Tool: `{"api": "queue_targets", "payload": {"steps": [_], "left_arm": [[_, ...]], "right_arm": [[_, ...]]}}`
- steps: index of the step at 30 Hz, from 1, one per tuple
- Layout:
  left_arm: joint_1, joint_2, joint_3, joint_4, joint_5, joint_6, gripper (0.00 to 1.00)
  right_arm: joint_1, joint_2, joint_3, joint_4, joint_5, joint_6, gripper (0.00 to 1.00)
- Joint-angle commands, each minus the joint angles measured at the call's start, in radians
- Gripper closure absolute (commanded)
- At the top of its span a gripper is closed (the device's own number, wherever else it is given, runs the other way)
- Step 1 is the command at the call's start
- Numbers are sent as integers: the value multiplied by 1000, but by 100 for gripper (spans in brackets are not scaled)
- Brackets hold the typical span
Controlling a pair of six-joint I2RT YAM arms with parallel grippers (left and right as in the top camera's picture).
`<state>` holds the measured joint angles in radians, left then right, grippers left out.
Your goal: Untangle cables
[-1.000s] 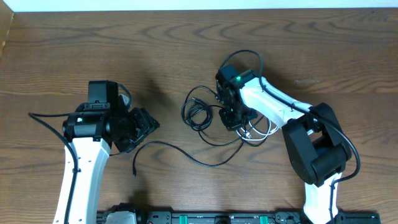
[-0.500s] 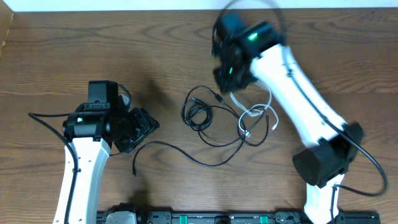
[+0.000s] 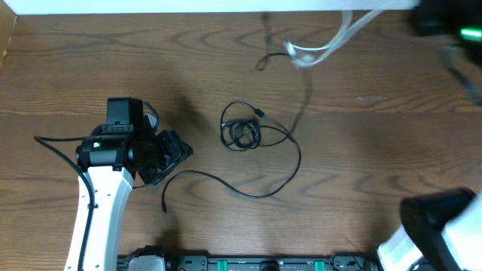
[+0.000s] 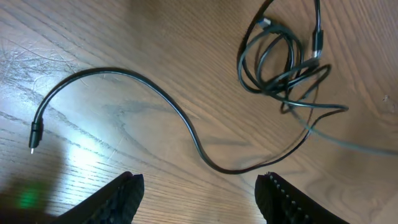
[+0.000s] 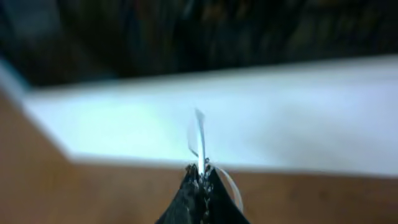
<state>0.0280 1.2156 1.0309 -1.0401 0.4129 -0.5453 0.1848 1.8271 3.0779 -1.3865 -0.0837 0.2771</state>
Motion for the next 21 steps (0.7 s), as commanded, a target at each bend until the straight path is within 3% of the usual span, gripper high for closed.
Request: {"api": "queue_targets", "payload": {"steps": [1, 5, 9, 19, 21], "left_arm": [[-2, 0, 7, -2, -6, 14, 37], [-2, 0, 7, -3, -6, 14, 37], [-2, 0, 7, -3, -6, 14, 37], [-2, 0, 7, -2, -4, 14, 37], [-2, -1, 8, 20, 94, 97, 36]], "right_arm": [[-74, -16, 4, 50, -34, 90, 99], [-116, -31, 4, 117, -33, 150, 99], [-126, -27, 3, 149, -31, 349, 99], [-58, 29, -15, 116, -278, 343, 98], [-39, 46, -33, 72, -278, 328, 98]]}}
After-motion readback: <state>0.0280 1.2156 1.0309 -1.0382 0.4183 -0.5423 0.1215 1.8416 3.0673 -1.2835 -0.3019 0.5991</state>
